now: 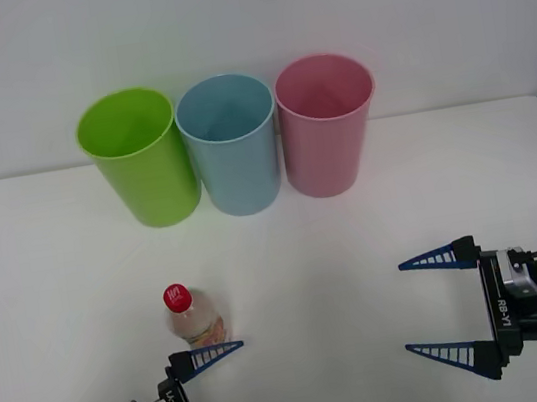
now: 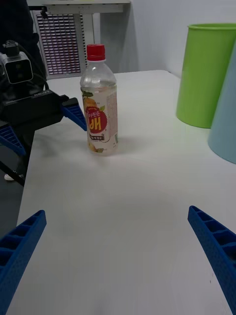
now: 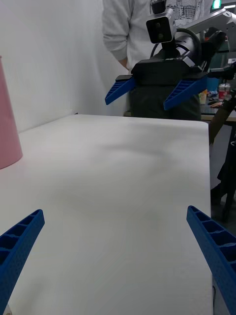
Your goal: Put cans in the blue bin and PET bottles in the pink bin and trash in the green bin.
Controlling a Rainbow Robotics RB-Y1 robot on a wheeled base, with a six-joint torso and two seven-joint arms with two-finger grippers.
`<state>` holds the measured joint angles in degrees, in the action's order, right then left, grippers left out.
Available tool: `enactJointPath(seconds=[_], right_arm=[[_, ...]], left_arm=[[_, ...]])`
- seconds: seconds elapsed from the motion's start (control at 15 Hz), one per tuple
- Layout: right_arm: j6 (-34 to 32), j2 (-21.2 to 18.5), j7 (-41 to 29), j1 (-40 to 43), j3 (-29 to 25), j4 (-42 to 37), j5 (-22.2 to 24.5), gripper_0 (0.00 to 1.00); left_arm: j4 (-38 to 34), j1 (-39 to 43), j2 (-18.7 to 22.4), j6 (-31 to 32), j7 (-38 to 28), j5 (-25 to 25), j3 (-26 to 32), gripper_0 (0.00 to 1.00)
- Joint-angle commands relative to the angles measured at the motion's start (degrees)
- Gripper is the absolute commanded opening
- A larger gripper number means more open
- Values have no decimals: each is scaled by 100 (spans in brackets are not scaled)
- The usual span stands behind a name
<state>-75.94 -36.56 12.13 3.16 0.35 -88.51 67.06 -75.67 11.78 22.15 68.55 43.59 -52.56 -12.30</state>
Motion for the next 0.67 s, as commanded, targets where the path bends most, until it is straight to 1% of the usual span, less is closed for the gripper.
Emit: enactJointPath(seconds=[0.07,0.67], right_arm=[[0,0,0,0,0,0,0,100],[0,0,0,0,0,0,0,100]], left_arm=[[0,-26,0,26,-9,61,0,100],[0,-26,0,26,-9,61,0,100]])
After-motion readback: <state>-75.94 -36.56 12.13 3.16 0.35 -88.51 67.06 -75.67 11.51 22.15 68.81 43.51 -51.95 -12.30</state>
